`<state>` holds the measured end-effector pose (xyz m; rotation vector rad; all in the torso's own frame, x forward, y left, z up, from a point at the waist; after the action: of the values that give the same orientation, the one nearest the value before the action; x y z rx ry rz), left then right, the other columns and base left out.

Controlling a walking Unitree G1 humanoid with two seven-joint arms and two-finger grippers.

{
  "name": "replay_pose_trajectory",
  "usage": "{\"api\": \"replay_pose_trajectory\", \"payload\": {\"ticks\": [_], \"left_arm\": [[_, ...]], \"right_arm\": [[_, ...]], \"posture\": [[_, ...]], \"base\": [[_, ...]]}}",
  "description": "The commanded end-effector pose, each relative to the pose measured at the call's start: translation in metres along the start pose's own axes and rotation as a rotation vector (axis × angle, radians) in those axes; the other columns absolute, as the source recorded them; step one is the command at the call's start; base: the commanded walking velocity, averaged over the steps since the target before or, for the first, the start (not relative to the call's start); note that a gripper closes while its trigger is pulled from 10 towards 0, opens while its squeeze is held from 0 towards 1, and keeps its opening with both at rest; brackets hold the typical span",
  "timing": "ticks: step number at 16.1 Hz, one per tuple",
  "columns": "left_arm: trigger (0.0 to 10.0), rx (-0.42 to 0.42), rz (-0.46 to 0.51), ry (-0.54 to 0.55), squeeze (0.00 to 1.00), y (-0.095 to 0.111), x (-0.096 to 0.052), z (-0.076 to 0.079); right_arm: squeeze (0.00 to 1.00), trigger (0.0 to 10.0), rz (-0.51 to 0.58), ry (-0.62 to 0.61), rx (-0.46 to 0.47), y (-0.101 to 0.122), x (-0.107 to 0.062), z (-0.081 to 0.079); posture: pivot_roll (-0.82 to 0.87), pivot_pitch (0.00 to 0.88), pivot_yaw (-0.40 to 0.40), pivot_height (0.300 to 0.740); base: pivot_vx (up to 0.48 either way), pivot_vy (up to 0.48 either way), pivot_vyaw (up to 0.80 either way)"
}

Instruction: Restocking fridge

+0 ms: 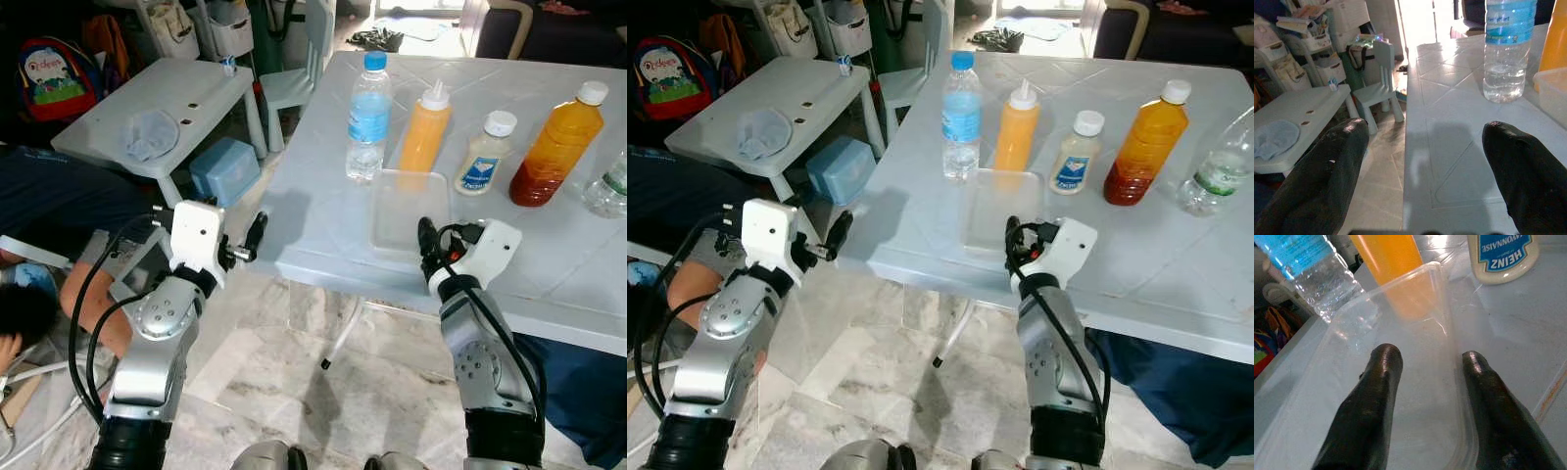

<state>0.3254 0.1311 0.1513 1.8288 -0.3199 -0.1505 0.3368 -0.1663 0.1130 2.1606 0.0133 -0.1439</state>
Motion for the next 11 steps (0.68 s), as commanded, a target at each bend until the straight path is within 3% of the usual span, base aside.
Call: {"api": "replay_pose_trajectory", "payload": {"ticks": [1, 9, 11], "left_arm": [[10.0, 0.006, 0.002, 0.008, 0.00, 0.000, 0.001, -0.003], [10.0, -0.017, 0.023, 0.012, 0.00, 0.000, 0.011, 0.004], [10.0, -0.013, -0.008, 0.021, 0.00, -0.010, 0.004, 0.000]], "right_arm": [[0.00, 0.0, -0.026, -0.048, 0.005, -0.005, 0.000, 0.010], [0.00, 0.0, 0.001, -0.083, 0.047, 0.004, -0.006, 0.012], [0.00, 0.0, -0.011, -0.084, 0.058, -0.003, -0.008, 0.010]], "posture": [[0.04, 0.035, 0.091, 0.740], [-0.01, 0.010, 0.076, 0.740], [0.00, 0.011, 0.090, 0.740]], "base": [[0.000, 0.000, 0.00], [0.000, 0.000, 0.00], [0.000, 0.000, 0.00]]}}
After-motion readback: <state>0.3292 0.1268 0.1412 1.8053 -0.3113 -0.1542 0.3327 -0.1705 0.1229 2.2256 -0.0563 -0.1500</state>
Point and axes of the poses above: a point about 5 cm out from each wrist's last joint towards the gripper, its own x axis pointing out of the wrist towards the gripper, its own y axis along the axis of the wrist's last joint, z = x × y, the point moved 4 cm from there along x, pointing out of the wrist towards the gripper, and after that the axes turned 9 degrees about x, right-handed, at the moved point
